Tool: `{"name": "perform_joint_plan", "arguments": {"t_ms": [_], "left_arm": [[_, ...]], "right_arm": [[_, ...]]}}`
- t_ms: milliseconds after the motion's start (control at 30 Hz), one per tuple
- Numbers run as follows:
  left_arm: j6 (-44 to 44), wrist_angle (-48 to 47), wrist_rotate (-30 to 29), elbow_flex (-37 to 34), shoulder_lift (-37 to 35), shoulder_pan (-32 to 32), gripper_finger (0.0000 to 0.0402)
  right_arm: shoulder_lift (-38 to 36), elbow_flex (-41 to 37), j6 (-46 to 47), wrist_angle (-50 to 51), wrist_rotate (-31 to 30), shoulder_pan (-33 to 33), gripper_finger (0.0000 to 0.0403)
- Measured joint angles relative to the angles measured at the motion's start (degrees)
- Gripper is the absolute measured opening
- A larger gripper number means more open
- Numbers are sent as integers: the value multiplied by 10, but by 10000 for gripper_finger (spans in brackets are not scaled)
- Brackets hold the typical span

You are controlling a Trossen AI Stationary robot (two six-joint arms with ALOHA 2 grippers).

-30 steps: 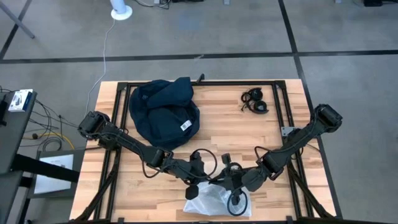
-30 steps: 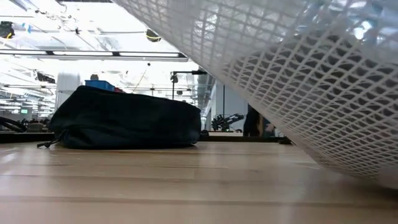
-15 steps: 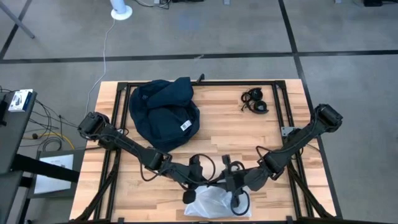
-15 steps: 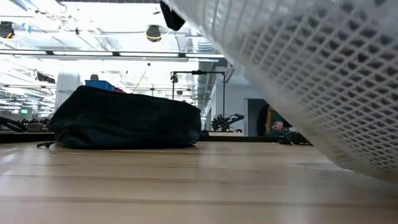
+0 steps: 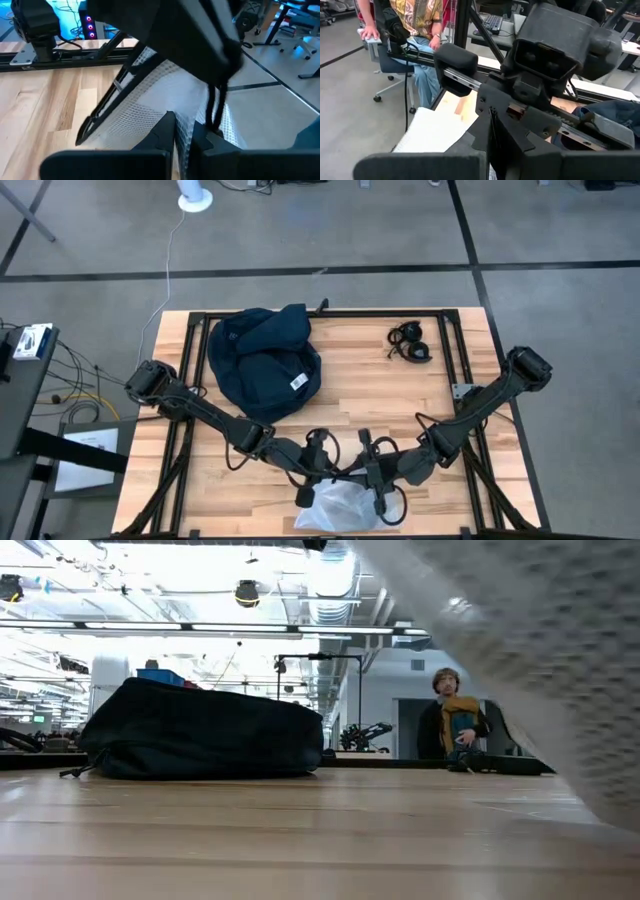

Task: Unpack backpack
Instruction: Close the white zip lock bag

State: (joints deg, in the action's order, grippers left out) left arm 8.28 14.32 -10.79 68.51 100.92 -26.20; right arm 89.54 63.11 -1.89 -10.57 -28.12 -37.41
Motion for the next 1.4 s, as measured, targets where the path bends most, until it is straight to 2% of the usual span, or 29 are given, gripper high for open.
{"name": "perform_joint_plan", "arguments": {"t_ms": [167,267,433,700,900,967,1067,1267,1400], "left_arm": [[19,24,0,0,0,8,1],[38,48,3,0,0,9,15],[103,42,44,0,0,12,69],[105,59,46,0,3,13,166],[105,61,37,0,5,15,193],[111,59,18,0,5,14,187],[110,58,15,0,6,14,153],[96,42,8,1,6,8,24],[98,33,7,2,6,6,5]], "right_arm": [[0,0,0,9,0,0,11],[0,0,0,6,0,0,11],[0,0,0,11,2,0,11],[0,0,8,8,2,0,11],[1,0,8,10,2,0,11],[1,0,8,12,-1,0,11],[1,0,6,13,-2,0,11],[1,-2,5,18,-2,0,12],[1,-2,8,2,1,-3,35]]}}
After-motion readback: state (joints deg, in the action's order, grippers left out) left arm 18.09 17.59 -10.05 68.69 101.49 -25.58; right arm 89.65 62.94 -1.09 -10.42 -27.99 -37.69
